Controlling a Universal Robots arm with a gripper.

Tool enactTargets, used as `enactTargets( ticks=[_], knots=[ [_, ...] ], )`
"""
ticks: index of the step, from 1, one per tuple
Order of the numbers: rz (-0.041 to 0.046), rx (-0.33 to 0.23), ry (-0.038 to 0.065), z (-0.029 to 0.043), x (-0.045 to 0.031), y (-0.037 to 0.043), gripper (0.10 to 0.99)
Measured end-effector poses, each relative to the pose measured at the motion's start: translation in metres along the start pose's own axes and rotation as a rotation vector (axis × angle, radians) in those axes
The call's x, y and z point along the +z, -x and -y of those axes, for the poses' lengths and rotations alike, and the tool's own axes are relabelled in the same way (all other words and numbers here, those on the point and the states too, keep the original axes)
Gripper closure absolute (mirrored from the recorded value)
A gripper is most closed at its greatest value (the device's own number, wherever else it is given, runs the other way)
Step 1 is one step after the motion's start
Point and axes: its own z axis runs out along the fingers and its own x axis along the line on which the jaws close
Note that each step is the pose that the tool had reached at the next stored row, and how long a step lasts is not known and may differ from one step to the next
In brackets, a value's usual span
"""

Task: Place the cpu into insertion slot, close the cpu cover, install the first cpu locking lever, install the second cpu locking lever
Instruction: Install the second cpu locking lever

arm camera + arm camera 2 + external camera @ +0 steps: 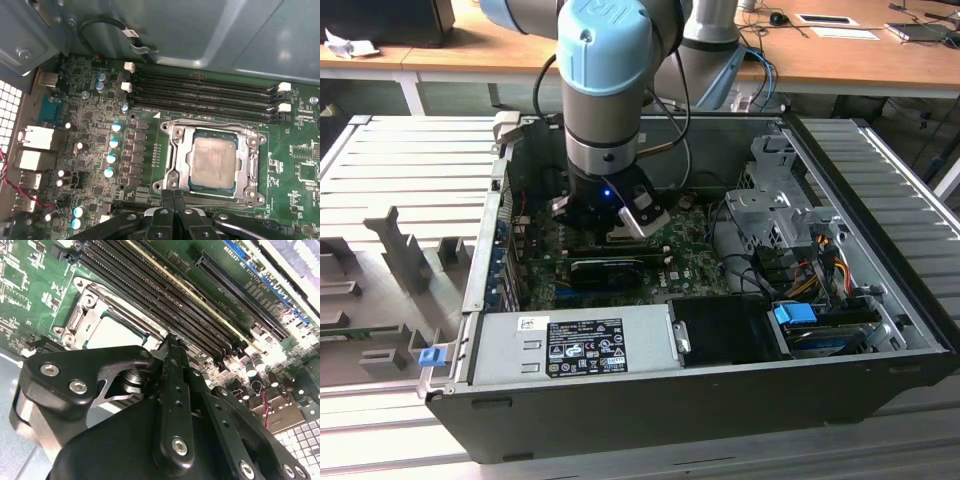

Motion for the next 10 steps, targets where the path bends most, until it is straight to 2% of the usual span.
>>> enactTargets(
  ticks=[1, 3, 6, 10],
  knots=[
    [0.0012, 0.000, 0.009, 0.0016, 0.0004, -0.0014, 0.980],
    [0.0026, 0.000, 0.021, 0.0048, 0.0004, -0.0031, 0.980],
    [0.0039, 0.000, 0.031, 0.0083, 0.0000, -0.0037, 0.980],
    [0.0065, 0.000, 0.051, 0.0138, -0.0011, -0.0044, 0.980]
  ],
)
